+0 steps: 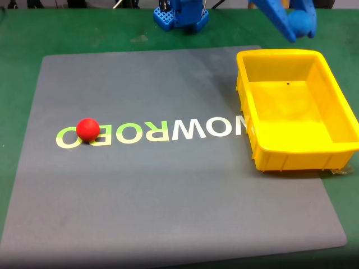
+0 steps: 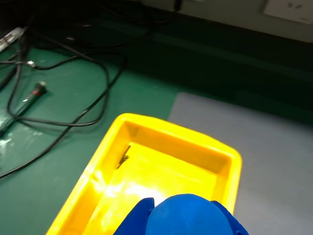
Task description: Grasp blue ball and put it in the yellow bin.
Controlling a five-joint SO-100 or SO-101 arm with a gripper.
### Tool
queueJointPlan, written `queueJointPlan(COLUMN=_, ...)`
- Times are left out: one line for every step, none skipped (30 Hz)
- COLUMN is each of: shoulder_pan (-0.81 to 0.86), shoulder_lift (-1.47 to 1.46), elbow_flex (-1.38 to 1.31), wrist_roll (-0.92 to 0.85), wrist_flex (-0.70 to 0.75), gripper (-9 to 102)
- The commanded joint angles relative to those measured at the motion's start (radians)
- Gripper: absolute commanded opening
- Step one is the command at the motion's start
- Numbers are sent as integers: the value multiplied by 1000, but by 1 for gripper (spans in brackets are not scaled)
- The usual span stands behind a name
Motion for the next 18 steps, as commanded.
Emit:
queueJointPlan(shoulder_pan=-35, shoulder_lift=18, elbow_flex=-5, wrist_roll=0, wrist_flex=5, gripper=0)
queueJointPlan(shoulder_pan=-38, shoulder_lift=18, elbow_flex=0, wrist_roll=0, wrist_flex=5, gripper=0)
queueJointPlan(shoulder_pan=-40, shoulder_lift=15, elbow_flex=3, wrist_roll=3, wrist_flex=5, gripper=0)
queueJointPlan(shoulder_pan=-40, shoulder_lift=12, elbow_flex=5, wrist_roll=3, wrist_flex=5, gripper=0)
queueJointPlan(shoulder_pan=-40, shoulder_lift=9, elbow_flex=6, wrist_roll=3, wrist_flex=6, gripper=0)
queueJointPlan(shoulder_pan=-38, shoulder_lift=6, elbow_flex=6, wrist_roll=3, wrist_flex=6, gripper=0)
queueJointPlan(shoulder_pan=-37, shoulder_lift=3, elbow_flex=6, wrist_roll=2, wrist_flex=6, gripper=0)
queueJointPlan(shoulder_pan=-34, shoulder_lift=2, elbow_flex=6, wrist_roll=2, wrist_flex=6, gripper=0)
queueJointPlan(shoulder_pan=-31, shoulder_lift=2, elbow_flex=6, wrist_roll=2, wrist_flex=6, gripper=0)
queueJointPlan(shoulder_pan=-29, shoulder_lift=2, elbow_flex=6, wrist_roll=2, wrist_flex=6, gripper=1)
queueJointPlan(shoulder_pan=-28, shoulder_lift=2, elbow_flex=6, wrist_roll=0, wrist_flex=9, gripper=7)
queueJointPlan(shoulder_pan=-25, shoulder_lift=3, elbow_flex=6, wrist_roll=-2, wrist_flex=14, gripper=17)
queueJointPlan(shoulder_pan=-21, shoulder_lift=6, elbow_flex=6, wrist_roll=0, wrist_flex=15, gripper=26)
queueJointPlan(shoulder_pan=-18, shoulder_lift=8, elbow_flex=6, wrist_roll=2, wrist_flex=15, gripper=31)
queueJointPlan(shoulder_pan=-17, shoulder_lift=9, elbow_flex=6, wrist_roll=3, wrist_flex=15, gripper=33)
queueJointPlan(shoulder_pan=-12, shoulder_lift=11, elbow_flex=6, wrist_roll=3, wrist_flex=15, gripper=34)
queueJointPlan(shoulder_pan=-9, shoulder_lift=11, elbow_flex=6, wrist_roll=3, wrist_flex=15, gripper=34)
queueJointPlan(shoulder_pan=-6, shoulder_lift=11, elbow_flex=6, wrist_roll=2, wrist_flex=14, gripper=34)
